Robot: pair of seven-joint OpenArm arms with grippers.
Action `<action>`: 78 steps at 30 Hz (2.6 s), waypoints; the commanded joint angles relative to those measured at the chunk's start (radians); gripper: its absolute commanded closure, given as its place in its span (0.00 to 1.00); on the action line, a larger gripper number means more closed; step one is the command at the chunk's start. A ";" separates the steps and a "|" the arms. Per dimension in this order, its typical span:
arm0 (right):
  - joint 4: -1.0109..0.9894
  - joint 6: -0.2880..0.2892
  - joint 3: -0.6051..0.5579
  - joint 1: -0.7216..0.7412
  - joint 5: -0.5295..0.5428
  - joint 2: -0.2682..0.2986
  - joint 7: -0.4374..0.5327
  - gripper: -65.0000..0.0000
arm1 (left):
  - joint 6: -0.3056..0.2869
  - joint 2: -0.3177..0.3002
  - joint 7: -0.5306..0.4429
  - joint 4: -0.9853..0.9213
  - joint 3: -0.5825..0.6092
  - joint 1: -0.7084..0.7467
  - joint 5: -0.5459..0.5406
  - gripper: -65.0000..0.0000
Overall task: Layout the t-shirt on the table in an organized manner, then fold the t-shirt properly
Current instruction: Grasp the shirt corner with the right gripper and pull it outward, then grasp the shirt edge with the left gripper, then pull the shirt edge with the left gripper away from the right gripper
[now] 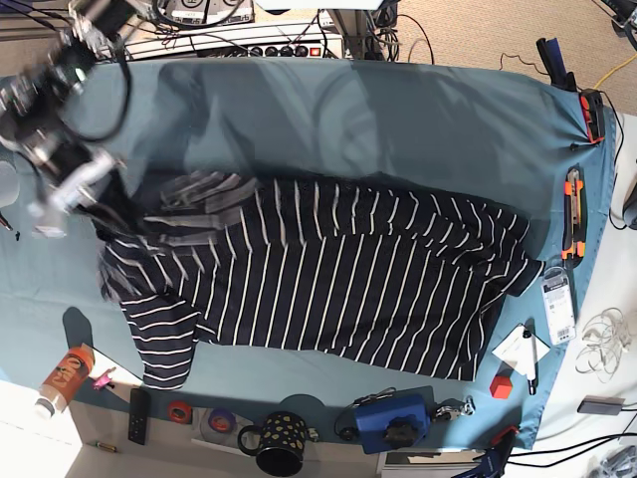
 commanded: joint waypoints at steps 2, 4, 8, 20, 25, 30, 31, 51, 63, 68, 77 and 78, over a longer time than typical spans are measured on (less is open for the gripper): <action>0.046 -0.001 0.022 0.016 0.039 0.019 0.037 1.00 | -0.003 -0.016 -0.021 0.015 -0.007 -0.004 -0.018 0.67; 0.050 -0.001 0.025 0.005 0.049 0.023 0.037 1.00 | -0.003 -0.007 -0.022 0.015 -0.007 -0.004 -0.019 0.67; 0.050 -0.001 0.025 -0.011 0.075 0.019 0.037 1.00 | -0.004 0.007 -0.021 0.015 -0.007 -0.004 -0.033 0.67; 0.050 -0.001 0.025 -0.011 -0.034 0.020 0.037 1.00 | -0.108 0.116 0.052 0.015 0.299 -0.004 -0.114 0.66; 0.050 -0.001 0.025 -0.011 -0.087 0.021 0.037 1.00 | -0.081 0.148 -0.204 0.015 0.411 -0.008 0.115 0.60; 0.050 -0.001 0.025 -0.011 -0.085 0.023 0.037 1.00 | -0.004 0.150 -0.251 -0.028 0.433 -0.061 0.212 0.60; 0.050 -0.001 0.025 -0.011 -0.085 0.023 0.037 1.00 | -0.015 0.150 -0.232 -0.054 0.433 -0.083 0.204 0.60; 0.050 -0.001 0.025 -0.011 -0.105 0.023 0.037 1.00 | -0.138 0.145 -0.077 -0.576 0.459 -0.354 0.220 0.67; 0.050 -0.001 0.025 -0.011 -0.105 0.023 0.037 1.00 | -0.063 0.130 0.198 -0.533 0.398 -0.350 -0.086 1.00; 0.050 -0.001 0.025 -0.011 -0.105 0.023 0.037 1.00 | -0.087 0.084 0.211 -0.508 0.327 -0.319 -0.188 1.00; 0.050 -0.001 0.025 -0.011 -0.105 0.023 0.037 1.00 | -0.203 0.023 0.237 -0.506 0.261 -0.186 -0.554 1.00; 0.050 -0.001 0.025 -0.011 -0.105 0.023 0.037 1.00 | -0.203 0.026 0.237 -0.506 0.261 -0.173 -0.554 1.00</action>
